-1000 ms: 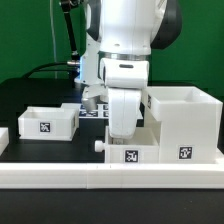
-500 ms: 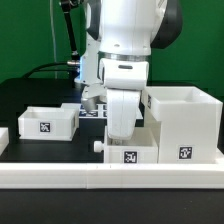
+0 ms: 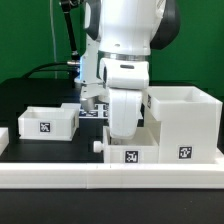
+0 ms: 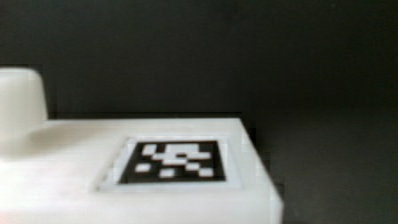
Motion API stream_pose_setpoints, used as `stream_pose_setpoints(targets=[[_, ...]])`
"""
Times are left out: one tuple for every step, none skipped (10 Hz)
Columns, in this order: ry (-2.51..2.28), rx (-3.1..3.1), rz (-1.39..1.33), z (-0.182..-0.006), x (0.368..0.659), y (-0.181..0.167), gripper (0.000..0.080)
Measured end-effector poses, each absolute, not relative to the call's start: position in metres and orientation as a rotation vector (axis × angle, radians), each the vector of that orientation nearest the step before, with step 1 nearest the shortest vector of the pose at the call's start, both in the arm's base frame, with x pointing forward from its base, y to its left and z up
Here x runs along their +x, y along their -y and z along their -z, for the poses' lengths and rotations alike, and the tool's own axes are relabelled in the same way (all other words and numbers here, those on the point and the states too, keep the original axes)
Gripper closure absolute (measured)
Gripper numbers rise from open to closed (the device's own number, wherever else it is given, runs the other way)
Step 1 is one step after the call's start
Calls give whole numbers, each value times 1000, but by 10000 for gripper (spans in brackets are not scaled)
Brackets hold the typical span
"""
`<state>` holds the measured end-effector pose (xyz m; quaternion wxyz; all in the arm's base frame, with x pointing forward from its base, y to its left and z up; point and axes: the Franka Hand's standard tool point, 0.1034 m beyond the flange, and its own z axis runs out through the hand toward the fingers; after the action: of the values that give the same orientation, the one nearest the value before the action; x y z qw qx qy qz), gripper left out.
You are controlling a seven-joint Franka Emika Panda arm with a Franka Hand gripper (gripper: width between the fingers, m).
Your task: Assemble drawer
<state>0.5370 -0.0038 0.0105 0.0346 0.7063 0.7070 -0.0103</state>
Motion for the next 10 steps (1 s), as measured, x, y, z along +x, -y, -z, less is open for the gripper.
stream_pose_setpoints(targets=[[-2173, 2172, 32, -10, 537, 4, 757], [-2173, 2172, 32, -10, 537, 4, 757], [-2189, 2150, 26, -11, 537, 4, 757], [-2198, 2133, 24, -10, 535, 5, 757], [-2196, 2131, 19, -10, 535, 5, 757], [-2189, 2133, 6, -10, 535, 6, 757], [-2171, 2139, -20, -10, 534, 10, 757], [-2140, 2174, -29, -8, 533, 20, 757], [-2134, 2181, -26, -8, 533, 23, 757], [-2136, 2180, -25, -7, 532, 22, 757]])
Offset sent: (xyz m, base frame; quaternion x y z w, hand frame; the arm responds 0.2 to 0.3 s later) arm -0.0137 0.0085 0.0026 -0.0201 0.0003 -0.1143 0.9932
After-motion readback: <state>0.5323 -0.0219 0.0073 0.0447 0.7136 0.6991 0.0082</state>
